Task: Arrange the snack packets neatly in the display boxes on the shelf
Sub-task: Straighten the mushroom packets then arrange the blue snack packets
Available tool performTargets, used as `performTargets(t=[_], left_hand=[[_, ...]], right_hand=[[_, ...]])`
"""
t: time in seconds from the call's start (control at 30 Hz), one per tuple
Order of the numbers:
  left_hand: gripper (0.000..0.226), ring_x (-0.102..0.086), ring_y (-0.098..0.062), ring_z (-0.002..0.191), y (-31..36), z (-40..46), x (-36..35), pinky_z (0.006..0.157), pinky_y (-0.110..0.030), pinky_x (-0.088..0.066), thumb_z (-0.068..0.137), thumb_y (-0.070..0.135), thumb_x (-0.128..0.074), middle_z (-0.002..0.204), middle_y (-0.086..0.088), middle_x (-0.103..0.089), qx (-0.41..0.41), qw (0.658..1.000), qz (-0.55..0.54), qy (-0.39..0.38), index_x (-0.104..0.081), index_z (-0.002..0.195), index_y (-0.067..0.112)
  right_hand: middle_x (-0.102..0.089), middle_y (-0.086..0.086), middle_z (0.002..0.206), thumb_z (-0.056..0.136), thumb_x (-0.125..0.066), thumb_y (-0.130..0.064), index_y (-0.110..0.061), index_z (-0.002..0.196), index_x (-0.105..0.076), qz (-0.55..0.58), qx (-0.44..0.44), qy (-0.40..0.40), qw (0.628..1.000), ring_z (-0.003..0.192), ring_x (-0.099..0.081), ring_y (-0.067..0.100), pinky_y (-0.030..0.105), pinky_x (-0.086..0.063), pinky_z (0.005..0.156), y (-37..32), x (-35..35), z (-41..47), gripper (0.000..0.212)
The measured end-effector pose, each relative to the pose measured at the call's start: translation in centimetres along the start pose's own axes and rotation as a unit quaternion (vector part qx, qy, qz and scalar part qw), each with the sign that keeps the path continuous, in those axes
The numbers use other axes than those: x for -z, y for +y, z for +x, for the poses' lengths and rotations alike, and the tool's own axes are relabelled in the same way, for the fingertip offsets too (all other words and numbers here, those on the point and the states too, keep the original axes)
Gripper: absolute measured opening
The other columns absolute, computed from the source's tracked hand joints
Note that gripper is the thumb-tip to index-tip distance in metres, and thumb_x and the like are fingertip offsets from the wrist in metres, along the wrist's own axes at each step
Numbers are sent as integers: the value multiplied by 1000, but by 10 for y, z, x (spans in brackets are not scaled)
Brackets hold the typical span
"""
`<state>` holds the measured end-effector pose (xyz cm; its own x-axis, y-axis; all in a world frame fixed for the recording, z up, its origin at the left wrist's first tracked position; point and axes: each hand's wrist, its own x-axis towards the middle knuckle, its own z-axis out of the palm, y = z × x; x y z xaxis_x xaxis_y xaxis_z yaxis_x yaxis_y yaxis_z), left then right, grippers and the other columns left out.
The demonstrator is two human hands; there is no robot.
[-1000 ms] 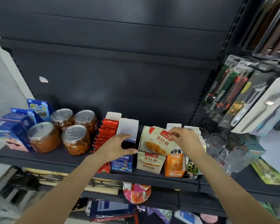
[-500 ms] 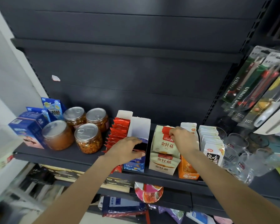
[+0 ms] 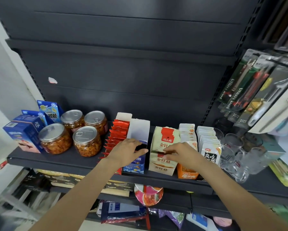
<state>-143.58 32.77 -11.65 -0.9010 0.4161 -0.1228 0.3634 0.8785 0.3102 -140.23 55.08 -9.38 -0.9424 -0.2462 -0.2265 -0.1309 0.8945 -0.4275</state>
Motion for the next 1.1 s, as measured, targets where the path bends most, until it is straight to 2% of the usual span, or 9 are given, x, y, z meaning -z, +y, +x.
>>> performTargets(t=[0.1,0.23,0.4,0.57,0.67,0.77,0.87,0.93,1.1], left_hand=[[52,-47,-16,124,1,1,1,103,-32,-41,94,53,-39,137,2,-50,12,1000,-8,-7,-46,137,24],[48,-51,-17,119,6,0,3,99,-31,-44,95,50,-40,133,0,-54,19,999,-31,-13,-50,134,23],[53,-46,-17,125,7,-2,4,108,-36,-36,91,57,-42,135,3,-52,19,998,-65,17,-50,134,26],[50,-62,-11,100,27,-9,22,89,-25,-50,91,46,-52,109,-1,-67,25,964,-259,61,-48,135,24],[46,-67,-12,77,43,-8,33,75,-25,-54,93,49,-46,88,-4,-70,87,906,-413,36,-51,130,23],[54,-69,-20,84,53,-5,44,74,-28,-51,96,56,-28,96,-12,-72,167,802,-573,-32,-55,123,18],[58,-69,-22,91,52,-1,50,75,-28,-49,96,56,-28,102,-16,-71,182,702,-687,-36,-58,110,9],[46,-70,-20,92,48,-2,52,79,-26,-51,100,42,-37,100,-13,-72,167,691,-703,-7,-60,113,4],[23,-66,-17,100,40,-11,55,88,-27,-49,96,11,-50,109,-6,-70,108,729,-675,34,-65,113,12]], right_hand=[[-61,-2,127,95,-52,-27,-25,124,-61,-78,-13,31,996,113,-57,17,35,-48,95,-4,-4,-1,30],[-66,-1,113,93,-53,-21,-23,110,-66,-119,-3,118,986,100,-61,16,32,-52,84,-14,-9,-3,22],[-69,-9,100,87,-64,-28,-25,100,-72,20,-21,142,989,91,-63,8,25,-50,77,-9,3,-10,15],[-66,-17,74,85,-66,-16,-19,82,-74,180,-12,325,928,67,-61,0,11,-44,58,-7,43,-33,9],[-67,-17,74,84,-67,-12,-26,74,-70,244,14,360,900,72,-63,-4,10,-48,64,-8,62,-41,17],[-72,-11,77,83,-68,-11,-26,74,-71,306,43,355,883,78,-67,7,23,-53,73,-9,71,-43,18],[-73,-13,78,82,-68,-8,-28,74,-72,355,66,341,868,79,-68,6,17,-53,73,-11,75,-47,21],[-73,-10,85,81,-69,-6,-26,77,-73,374,77,332,862,85,-67,4,17,-53,78,-9,75,-49,21],[-55,-6,120,88,-60,-9,-32,97,-69,294,32,329,897,111,-51,8,24,-41,93,2,68,-46,27]])
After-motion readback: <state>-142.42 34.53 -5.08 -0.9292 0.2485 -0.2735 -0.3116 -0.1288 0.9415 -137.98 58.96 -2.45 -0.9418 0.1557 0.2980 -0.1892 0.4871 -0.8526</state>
